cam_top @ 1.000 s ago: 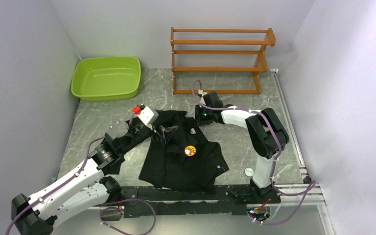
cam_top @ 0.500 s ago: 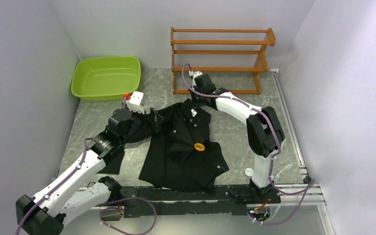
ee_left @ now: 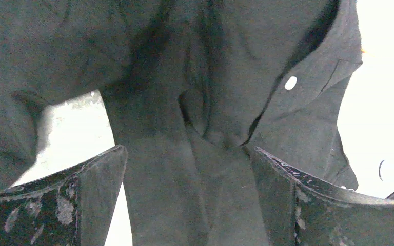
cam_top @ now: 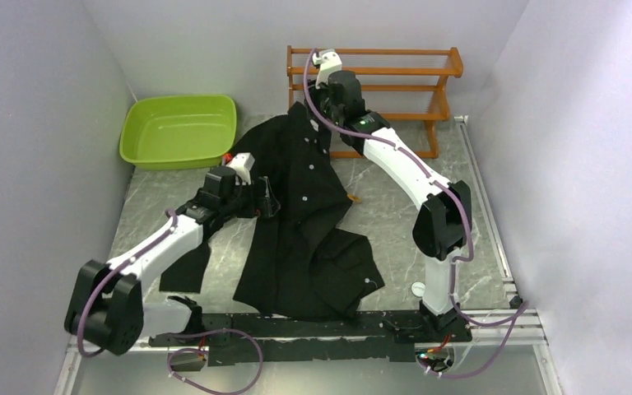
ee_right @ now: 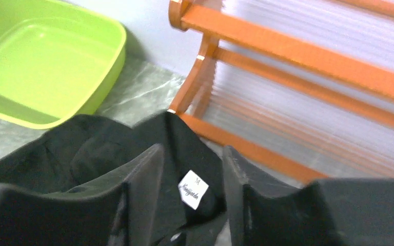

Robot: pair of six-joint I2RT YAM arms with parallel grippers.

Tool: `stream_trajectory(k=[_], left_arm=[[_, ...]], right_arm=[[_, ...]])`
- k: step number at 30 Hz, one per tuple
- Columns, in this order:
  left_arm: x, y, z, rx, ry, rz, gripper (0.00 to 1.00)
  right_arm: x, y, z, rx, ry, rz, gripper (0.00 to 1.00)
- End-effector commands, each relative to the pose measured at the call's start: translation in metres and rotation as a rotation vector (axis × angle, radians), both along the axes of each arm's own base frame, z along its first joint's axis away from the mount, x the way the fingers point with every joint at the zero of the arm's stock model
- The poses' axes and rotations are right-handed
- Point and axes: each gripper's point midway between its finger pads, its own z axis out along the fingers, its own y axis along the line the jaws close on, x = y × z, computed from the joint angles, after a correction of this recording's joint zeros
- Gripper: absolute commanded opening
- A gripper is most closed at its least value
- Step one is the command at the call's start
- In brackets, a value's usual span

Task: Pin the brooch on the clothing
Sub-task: Pin the brooch to the clothes.

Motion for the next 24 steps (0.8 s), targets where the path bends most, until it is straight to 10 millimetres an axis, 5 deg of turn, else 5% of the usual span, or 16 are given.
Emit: stream_trajectory(k=[1, 4, 12, 16, 19, 24], left_arm=[[0.023, -0.012, 0.004, -0.071, 0.001, 0.0, 0.95], [0.036, -0.008, -0.002, -0.038, 0.015, 0.025, 0.95], [0.058, 0.005, -0.06, 0.0, 0.215, 0.087, 0.95], [0.064, 0.031, -0.1, 0.019, 0.317, 0.23, 0.91], [0.062, 0.051, -0.115, 0.028, 0.351, 0.323, 0.73], [0.04, 0.087, -0.132, 0.044, 0.442, 0.448, 0.13]], right_arm=[[0.004, -0.013, 0.046, 0.044, -0.168, -0.046, 0.68], [-0.017, -0.031, 0.03, 0.051, -0.092, -0.06, 0.87], [-0.1, -0.088, -0.07, 0.214, 0.293, -0.045, 0.9], [-0.141, -0.11, -0.116, 0.291, 0.413, -0.038, 0.9], [-0.168, -0.121, -0.147, 0.303, 0.496, -0.029, 0.9], [-0.193, -0.144, -0.185, 0.283, 0.596, -0.071, 0.9]])
